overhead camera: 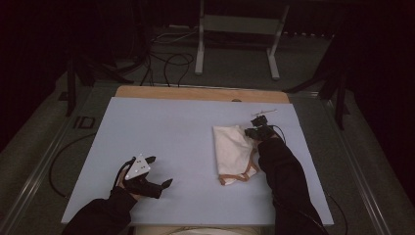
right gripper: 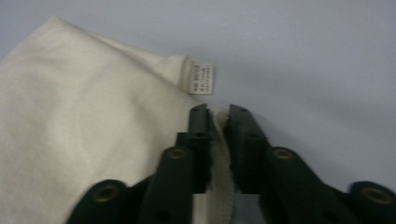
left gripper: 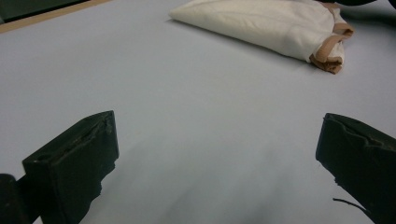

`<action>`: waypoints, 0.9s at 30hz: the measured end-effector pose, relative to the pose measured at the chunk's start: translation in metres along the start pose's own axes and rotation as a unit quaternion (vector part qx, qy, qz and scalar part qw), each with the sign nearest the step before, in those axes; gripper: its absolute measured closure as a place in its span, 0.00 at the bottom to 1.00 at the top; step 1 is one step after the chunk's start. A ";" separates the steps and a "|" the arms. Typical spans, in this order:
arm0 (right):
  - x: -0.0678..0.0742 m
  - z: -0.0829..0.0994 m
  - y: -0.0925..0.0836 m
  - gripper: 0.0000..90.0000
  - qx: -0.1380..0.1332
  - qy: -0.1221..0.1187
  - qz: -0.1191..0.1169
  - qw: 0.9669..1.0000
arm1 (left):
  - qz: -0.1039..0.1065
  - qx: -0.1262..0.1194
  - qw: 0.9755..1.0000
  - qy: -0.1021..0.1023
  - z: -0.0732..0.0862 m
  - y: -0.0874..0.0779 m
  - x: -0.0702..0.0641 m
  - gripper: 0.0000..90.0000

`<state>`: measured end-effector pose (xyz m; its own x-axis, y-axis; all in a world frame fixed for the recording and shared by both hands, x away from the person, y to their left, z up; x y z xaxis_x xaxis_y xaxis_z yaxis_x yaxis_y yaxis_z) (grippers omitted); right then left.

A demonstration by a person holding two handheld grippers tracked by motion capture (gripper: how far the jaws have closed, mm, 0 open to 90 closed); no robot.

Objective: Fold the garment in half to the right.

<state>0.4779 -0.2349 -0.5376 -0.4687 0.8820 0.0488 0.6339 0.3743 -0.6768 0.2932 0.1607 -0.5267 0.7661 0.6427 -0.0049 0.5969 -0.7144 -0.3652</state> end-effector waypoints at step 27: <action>0.007 -0.039 -0.020 0.98 -0.080 -0.050 0.024 0.995 | -0.003 -0.010 1.000 -0.005 -0.002 -0.002 0.002 0.00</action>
<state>0.4856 -0.2247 -0.4955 -0.4893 0.8701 -0.0592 0.7435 0.3807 -0.5498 0.2940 0.1624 -0.5245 0.7602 0.6495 -0.0119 0.6062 -0.7158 -0.3467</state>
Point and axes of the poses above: each handheld gripper's, and its own axes: y roughly forward along the jaws, z roughly out of its underside, x roughly to its left, the point moved 3 cm from there along y, roughly forward along the jaws, and after that the axes turned 8 degrees about -x, right-handed, at the moved point
